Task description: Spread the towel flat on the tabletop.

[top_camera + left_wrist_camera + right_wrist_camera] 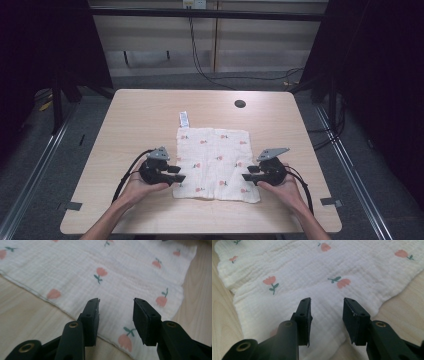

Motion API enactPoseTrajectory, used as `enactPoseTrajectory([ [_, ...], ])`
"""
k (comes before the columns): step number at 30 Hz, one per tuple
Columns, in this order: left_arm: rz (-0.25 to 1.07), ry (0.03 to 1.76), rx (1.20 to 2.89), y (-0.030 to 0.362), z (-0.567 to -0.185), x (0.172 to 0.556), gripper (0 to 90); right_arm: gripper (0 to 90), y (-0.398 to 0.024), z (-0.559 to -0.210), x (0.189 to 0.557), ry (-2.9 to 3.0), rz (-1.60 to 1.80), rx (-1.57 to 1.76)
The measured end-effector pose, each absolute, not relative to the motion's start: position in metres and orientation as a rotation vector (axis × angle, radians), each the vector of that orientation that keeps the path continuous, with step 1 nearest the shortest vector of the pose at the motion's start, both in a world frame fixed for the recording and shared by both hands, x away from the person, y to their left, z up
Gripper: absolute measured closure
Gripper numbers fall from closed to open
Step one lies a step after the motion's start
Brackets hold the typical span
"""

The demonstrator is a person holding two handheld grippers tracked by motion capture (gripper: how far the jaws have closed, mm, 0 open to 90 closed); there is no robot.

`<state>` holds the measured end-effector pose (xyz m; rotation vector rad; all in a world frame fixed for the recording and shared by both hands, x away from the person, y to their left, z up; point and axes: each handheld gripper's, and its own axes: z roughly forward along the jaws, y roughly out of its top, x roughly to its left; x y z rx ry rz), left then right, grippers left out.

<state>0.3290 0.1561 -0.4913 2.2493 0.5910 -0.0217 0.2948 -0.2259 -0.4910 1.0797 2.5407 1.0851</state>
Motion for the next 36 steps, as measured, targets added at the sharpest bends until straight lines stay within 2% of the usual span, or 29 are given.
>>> enactPoseTrajectory([
  [8, 0.007, 0.556, 2.308, 0.151, -0.495, 0.321, 55.8, 58.0, -0.219, -0.497, 0.295, 2.558, 1.039, 1.038],
  [11, 0.033, 0.539, 2.333, 0.153, -0.494, 0.316, 56.4, 61.2, -0.216, -0.496, 0.292, 2.563, 0.996, 0.996],
  [14, 0.050, 0.521, 2.333, 0.156, -0.495, 0.311, 73.0, 73.2, -0.216, -0.495, 0.286, 2.572, 0.985, 0.978],
  [17, 0.049, 0.488, 2.370, 0.157, -0.493, 0.309, 84.4, 84.1, -0.218, -0.494, 0.283, 2.597, 0.984, 0.980],
  [19, 0.038, 0.503, 2.350, 0.158, -0.494, 0.307, 88.3, 87.8, -0.219, -0.494, 0.282, 2.618, 1.010, 0.983],
  [36, -0.079, 0.444, 2.368, 0.186, -0.492, 0.267, 89.8, 88.6, -0.208, -0.493, 0.241, 2.714, 1.074, 0.944],
])
